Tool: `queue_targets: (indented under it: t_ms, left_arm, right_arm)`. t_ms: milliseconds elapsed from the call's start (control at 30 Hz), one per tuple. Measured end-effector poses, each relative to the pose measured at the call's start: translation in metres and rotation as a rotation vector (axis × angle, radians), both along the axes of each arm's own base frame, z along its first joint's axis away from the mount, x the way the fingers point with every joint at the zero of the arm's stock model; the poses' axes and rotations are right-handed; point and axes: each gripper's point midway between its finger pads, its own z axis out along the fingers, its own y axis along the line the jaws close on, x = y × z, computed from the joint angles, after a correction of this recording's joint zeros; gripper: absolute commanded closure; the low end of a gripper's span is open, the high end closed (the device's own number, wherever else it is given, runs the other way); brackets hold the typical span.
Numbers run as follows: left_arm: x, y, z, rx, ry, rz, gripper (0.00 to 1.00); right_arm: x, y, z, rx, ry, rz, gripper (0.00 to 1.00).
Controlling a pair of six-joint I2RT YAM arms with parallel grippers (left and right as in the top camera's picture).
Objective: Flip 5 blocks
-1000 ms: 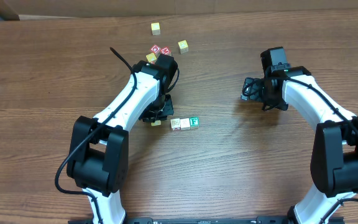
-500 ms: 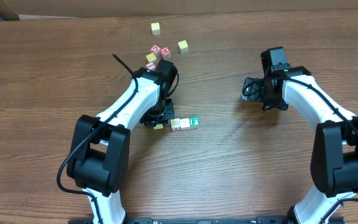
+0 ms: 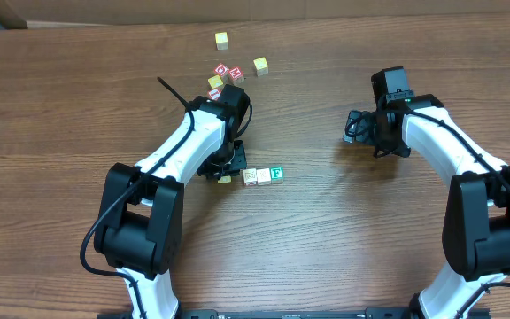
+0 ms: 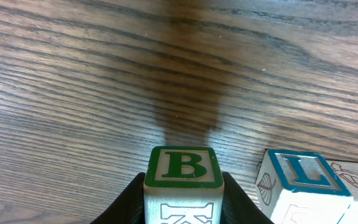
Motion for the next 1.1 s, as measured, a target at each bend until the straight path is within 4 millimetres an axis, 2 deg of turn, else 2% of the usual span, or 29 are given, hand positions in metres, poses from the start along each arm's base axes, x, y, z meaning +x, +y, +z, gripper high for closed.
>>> queue_targets:
  t_ms: [267,800,1000,1100]
  left_arm:
    - [0.000,0.000,0.000,0.000,0.000,0.000,0.75]
    - [0.003,-0.001,-0.003,-0.005,-0.015,-0.003,0.66]
    - [0.007,0.004,-0.003,-0.017,-0.020,0.016,0.71]
    - [0.015,0.009,0.003,-0.049,-0.026,0.026,0.73]
  right_arm:
    - [0.000,0.000,0.000,0.000,0.000,0.000,0.00]
    - [0.000,0.000,0.000,0.000,0.000,0.000,0.00]
    - [0.000,0.000,0.000,0.000,0.000,0.000,0.00]
    - [0.000,0.000,0.000,0.000,0.000,0.000,0.00]
